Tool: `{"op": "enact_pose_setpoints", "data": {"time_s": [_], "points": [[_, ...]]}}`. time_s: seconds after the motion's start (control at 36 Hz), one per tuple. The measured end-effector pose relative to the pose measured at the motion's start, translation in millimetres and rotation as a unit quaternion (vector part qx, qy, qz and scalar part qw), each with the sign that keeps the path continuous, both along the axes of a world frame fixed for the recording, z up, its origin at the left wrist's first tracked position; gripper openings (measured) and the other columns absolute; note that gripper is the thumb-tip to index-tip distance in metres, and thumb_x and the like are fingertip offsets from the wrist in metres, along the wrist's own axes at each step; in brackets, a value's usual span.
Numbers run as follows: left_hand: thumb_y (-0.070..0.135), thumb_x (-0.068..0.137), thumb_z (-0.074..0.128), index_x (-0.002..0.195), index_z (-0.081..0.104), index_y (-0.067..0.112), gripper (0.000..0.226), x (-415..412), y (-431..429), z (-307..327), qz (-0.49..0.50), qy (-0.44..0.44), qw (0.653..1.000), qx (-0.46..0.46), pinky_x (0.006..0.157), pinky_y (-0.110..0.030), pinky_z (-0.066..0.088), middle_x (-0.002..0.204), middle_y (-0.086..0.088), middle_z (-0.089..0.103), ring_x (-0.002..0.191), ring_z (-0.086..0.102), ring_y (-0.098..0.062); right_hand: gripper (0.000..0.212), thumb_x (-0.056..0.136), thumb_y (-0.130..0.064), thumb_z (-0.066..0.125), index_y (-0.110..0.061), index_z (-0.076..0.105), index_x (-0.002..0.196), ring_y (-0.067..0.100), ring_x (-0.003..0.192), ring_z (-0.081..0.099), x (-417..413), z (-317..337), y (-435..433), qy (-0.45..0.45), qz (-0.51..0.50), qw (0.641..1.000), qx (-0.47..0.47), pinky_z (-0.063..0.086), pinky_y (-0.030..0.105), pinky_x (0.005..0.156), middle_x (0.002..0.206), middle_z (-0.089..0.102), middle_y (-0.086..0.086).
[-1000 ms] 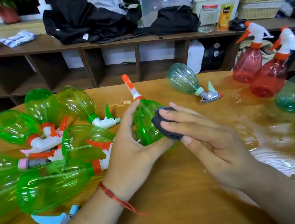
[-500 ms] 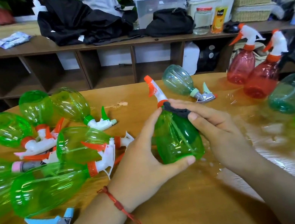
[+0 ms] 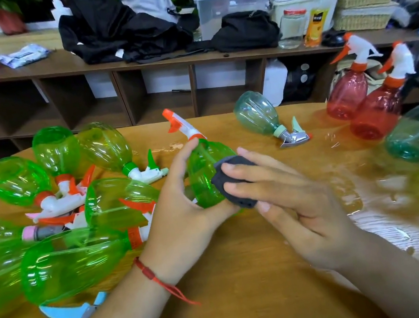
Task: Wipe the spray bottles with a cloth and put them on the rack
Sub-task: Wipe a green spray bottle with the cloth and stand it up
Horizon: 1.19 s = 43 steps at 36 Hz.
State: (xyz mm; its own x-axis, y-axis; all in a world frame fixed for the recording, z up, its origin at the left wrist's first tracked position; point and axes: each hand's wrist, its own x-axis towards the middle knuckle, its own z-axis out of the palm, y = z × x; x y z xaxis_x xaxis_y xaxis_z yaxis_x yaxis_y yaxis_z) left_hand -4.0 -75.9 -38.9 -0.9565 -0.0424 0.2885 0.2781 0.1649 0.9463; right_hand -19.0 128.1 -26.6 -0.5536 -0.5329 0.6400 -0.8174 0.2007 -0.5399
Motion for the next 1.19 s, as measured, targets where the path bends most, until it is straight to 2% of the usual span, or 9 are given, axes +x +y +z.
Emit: {"op": "enact_pose_setpoints", "data": {"time_s": [0.19,0.28,0.36,0.5,0.61,0.78,0.92,1.06,1.19], "points": [[0.017,0.074,0.095,0.158,0.042,0.027,0.099,10,9,1,-0.040,0.022,0.999,0.009,0.118,-0.052,0.046,0.153,0.006,0.058,0.143,0.056,-0.020,0.036,0.105,-0.009,0.047,-0.004,0.063,0.137,0.028,0.152,0.044,-7,3,3,-0.152,0.028,0.979,-0.134,0.033,0.056,0.125,0.152,0.060,0.008],[0.016,0.076,0.096,0.162,0.036,0.031,0.105,14,13,3,-0.101,0.016,0.995,-0.007,0.118,-0.052,0.045,0.157,0.010,0.053,0.146,0.053,-0.019,0.038,0.106,-0.013,0.047,-0.005,0.062,0.140,0.034,0.150,0.045,-14,5,7,-0.270,0.063,0.935,-0.222,0.030,0.065,0.123,0.152,0.058,0.013],[0.032,0.071,0.098,0.165,0.027,0.041,0.117,12,15,2,-0.123,0.016,0.988,-0.092,0.124,-0.037,0.039,0.162,0.020,0.045,0.150,0.044,-0.006,0.041,0.105,-0.010,0.045,0.003,0.058,0.143,0.039,0.148,0.046,-19,4,11,-0.338,0.070,0.902,-0.261,0.028,0.069,0.123,0.152,0.057,0.019],[0.048,0.075,0.094,0.166,0.022,0.043,0.116,13,19,5,-0.045,0.052,0.973,-0.219,0.119,-0.010,0.029,0.161,0.029,0.038,0.149,0.036,0.009,0.038,0.106,-0.003,0.045,-0.002,0.061,0.140,0.029,0.147,0.049,-22,-4,7,-0.296,0.033,0.932,-0.208,0.034,0.055,0.125,0.149,0.062,0.011],[0.038,0.072,0.098,0.165,0.026,0.041,0.117,14,22,3,-0.023,0.060,0.974,-0.215,0.118,-0.023,0.040,0.156,0.023,0.048,0.145,0.046,0.003,0.037,0.106,0.001,0.046,-0.003,0.063,0.139,0.018,0.146,0.052,-19,-6,4,-0.238,0.007,0.961,-0.142,0.039,0.036,0.122,0.148,0.064,0.004],[0.047,0.064,0.101,0.161,0.036,0.042,0.117,14,18,0,0.025,0.045,0.983,-0.177,0.121,-0.031,0.041,0.156,0.025,0.048,0.146,0.045,0.001,0.034,0.105,0.000,0.049,-0.004,0.069,0.132,0.020,0.148,0.049,-11,-2,0,-0.152,-0.021,0.983,-0.097,0.036,0.046,0.125,0.147,0.064,0.004],[0.042,0.059,0.099,0.157,0.042,0.045,0.113,4,5,0,0.033,0.002,0.995,-0.090,0.113,-0.042,0.051,0.147,0.018,0.061,0.135,0.060,-0.006,0.031,0.102,-0.003,0.052,-0.001,0.072,0.125,0.026,0.151,0.046,-3,-1,2,-0.053,0.007,0.998,-0.023,0.035,0.050,0.124,0.143,0.066,0.008],[0.046,0.053,0.096,0.156,0.045,0.042,0.115,4,6,-3,0.029,-0.020,0.998,-0.059,0.114,-0.042,0.050,0.143,0.017,0.065,0.132,0.062,-0.005,0.032,0.100,0.000,0.053,-0.001,0.072,0.126,0.026,0.150,0.046,-5,-1,5,-0.031,0.025,0.999,-0.003,0.035,0.051,0.124,0.143,0.066,0.008],[0.030,0.064,0.104,0.159,0.040,0.043,0.115,8,11,-4,0.019,-0.003,0.996,-0.092,0.116,-0.040,0.048,0.149,0.019,0.060,0.138,0.057,-0.004,0.032,0.103,-0.006,0.052,-0.005,0.071,0.129,0.025,0.150,0.046,-8,-1,7,-0.055,0.000,0.998,-0.021,0.036,0.051,0.124,0.144,0.066,0.004]]}}
